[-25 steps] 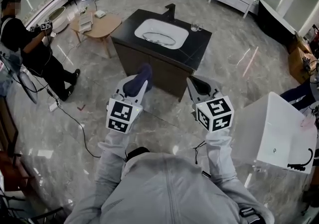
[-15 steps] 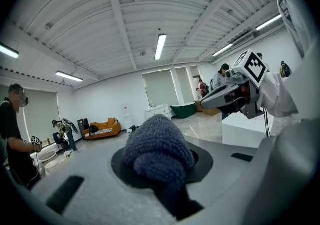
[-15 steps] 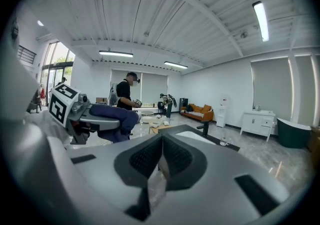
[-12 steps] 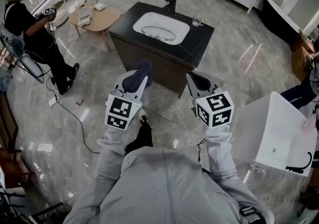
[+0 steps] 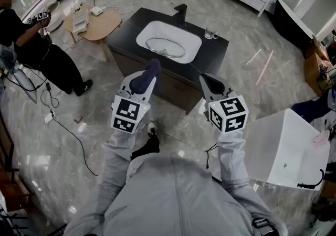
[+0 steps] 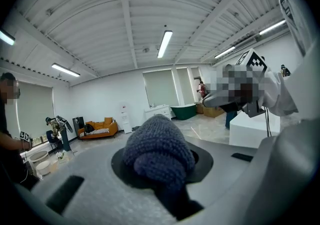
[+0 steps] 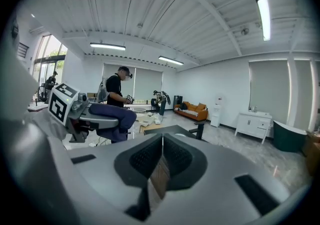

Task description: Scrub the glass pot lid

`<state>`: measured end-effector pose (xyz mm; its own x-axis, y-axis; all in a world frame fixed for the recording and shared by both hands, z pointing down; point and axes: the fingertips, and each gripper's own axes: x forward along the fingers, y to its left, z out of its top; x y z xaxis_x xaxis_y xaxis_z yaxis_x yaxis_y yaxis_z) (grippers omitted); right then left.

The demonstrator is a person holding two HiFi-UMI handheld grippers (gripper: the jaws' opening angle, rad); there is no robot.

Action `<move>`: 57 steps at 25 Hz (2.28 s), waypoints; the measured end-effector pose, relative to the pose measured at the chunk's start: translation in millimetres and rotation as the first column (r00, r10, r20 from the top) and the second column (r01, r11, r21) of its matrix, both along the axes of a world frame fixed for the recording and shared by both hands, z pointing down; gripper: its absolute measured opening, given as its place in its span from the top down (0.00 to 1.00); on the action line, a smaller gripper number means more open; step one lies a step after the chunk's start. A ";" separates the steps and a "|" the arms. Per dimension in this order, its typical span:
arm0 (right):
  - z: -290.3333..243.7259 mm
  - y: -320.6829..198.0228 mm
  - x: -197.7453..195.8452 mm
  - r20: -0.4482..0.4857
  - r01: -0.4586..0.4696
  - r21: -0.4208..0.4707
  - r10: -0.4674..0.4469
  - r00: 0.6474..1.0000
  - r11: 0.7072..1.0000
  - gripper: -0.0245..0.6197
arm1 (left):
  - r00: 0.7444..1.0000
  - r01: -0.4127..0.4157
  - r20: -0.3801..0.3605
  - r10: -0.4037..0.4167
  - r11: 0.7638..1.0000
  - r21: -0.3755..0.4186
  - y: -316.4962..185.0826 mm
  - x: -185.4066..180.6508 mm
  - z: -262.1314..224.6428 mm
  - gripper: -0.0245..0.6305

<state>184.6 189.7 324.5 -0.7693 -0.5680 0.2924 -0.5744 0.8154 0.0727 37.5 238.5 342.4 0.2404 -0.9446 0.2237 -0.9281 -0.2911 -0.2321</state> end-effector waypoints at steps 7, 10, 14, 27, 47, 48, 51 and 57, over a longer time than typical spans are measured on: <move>-1.4 -67.1 -38.7 -0.013 -0.052 -0.018 0.052 0.999 0.999 0.91 | 0.999 -0.043 -0.010 0.042 0.999 -0.021 -76.7 -45.9 -1.9 0.84; 4.3 -87.3 -49.7 -0.028 -0.069 -0.039 0.068 0.997 0.997 0.91 | 0.998 -0.061 -0.014 0.061 0.998 -0.029 -100.2 -58.3 -1.4 0.84; 11.0 -111.2 -67.5 -0.041 -0.092 -0.057 0.089 0.995 0.994 0.91 | 0.997 -0.078 -0.025 0.077 0.996 -0.052 -126.0 -78.2 6.8 0.84; 17.8 -161.5 -116.3 -0.059 -0.155 -0.073 0.150 0.987 0.985 0.91 | 0.986 -0.161 -0.054 0.156 0.980 -0.114 -183.6 -127.1 25.2 0.84; 59.7 -268.9 -137.0 -0.084 -0.144 -0.159 0.132 0.988 0.977 0.91 | 0.990 -0.138 -0.023 0.139 0.928 -0.346 -308.0 -156.4 106.7 0.84; 65.4 -276.4 -136.8 -0.089 -0.144 -0.173 0.130 0.987 0.974 0.91 | 0.989 -0.141 -0.020 0.144 0.919 -0.367 -315.9 -155.2 115.4 0.84; 84.9 -298.4 -137.2 -0.106 -0.146 -0.218 0.125 0.986 0.965 0.91 | 0.988 -0.147 -0.018 0.154 0.890 -0.431 -339.2 -154.0 146.8 0.84; 123.3 -336.9 -145.8 -0.130 -0.141 -0.282 0.107 0.986 0.949 0.91 | 0.974 -0.207 -0.033 0.223 0.825 -0.526 -381.4 -153.9 199.3 0.84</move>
<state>38.8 -147.2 447.7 -0.6511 -0.5352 0.5381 -0.6741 0.7336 -0.0859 -116.4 -142.8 541.7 0.4092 -0.6090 0.6794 -0.8230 -0.5680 -0.0134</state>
